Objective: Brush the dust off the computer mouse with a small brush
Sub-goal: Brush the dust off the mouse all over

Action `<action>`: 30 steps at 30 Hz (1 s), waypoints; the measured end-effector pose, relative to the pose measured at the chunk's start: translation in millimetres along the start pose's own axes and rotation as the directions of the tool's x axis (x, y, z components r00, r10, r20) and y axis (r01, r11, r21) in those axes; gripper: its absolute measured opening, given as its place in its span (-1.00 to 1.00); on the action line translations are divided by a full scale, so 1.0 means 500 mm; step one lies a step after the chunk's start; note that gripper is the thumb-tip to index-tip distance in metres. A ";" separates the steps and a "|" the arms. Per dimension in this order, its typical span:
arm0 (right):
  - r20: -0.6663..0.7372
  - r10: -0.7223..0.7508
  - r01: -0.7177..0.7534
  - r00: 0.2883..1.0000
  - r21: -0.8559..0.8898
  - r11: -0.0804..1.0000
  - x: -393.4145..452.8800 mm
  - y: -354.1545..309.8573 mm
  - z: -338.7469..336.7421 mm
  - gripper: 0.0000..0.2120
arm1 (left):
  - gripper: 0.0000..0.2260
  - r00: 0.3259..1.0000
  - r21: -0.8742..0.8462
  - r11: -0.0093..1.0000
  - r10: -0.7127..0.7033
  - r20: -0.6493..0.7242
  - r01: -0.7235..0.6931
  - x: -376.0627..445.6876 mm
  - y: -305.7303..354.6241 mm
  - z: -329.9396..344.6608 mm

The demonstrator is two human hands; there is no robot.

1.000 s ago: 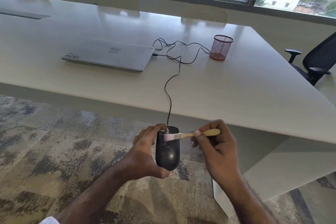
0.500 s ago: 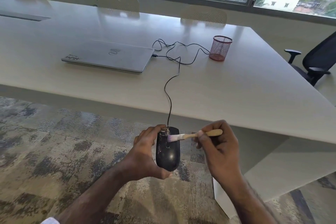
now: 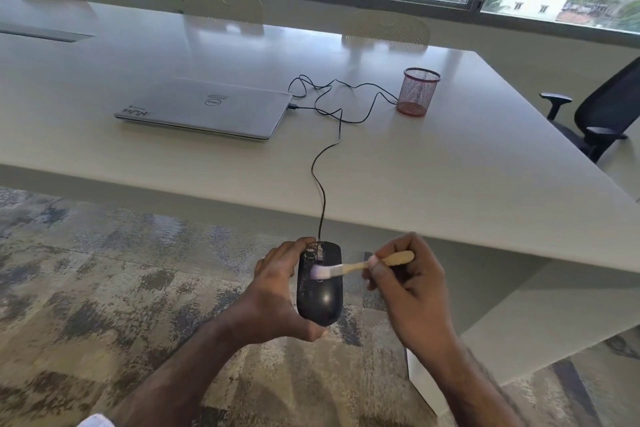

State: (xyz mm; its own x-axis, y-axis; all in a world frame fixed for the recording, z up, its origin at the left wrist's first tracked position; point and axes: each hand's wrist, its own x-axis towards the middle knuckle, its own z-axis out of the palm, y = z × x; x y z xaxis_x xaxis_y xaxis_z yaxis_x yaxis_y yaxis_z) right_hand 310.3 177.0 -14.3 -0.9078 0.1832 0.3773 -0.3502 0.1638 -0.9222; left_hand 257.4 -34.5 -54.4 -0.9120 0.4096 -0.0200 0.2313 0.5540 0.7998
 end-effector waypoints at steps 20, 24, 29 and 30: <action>0.114 0.017 -0.019 0.993 0.024 1.000 -0.010 -0.017 0.024 -0.89 | 0.13 1.000 0.004 1.000 0.012 -0.015 -0.012 -0.002 -0.004 0.003; 0.006 0.005 -0.005 1.000 -0.031 1.000 -0.002 -0.016 0.020 -0.75 | 0.12 1.000 -0.011 1.000 0.022 -0.009 -0.022 -0.003 -0.003 0.003; 0.131 0.051 -0.045 0.990 -0.043 0.998 -0.014 -0.015 0.029 -0.84 | 0.14 1.000 0.011 1.000 0.028 0.007 -0.028 -0.003 -0.002 0.005; 0.123 0.050 -0.047 0.991 -0.033 0.998 -0.013 -0.017 0.030 -0.84 | 0.14 0.999 0.010 0.999 0.032 0.004 -0.032 -0.003 -0.003 0.005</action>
State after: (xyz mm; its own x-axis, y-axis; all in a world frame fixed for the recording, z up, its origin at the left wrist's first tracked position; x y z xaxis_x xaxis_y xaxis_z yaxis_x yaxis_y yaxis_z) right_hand 315.8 160.1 -10.0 -0.9458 0.0705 0.3170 -0.2997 0.1867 -0.9356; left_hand 259.4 -33.8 -57.0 -0.9029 0.4298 0.0037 0.2638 0.5474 0.7942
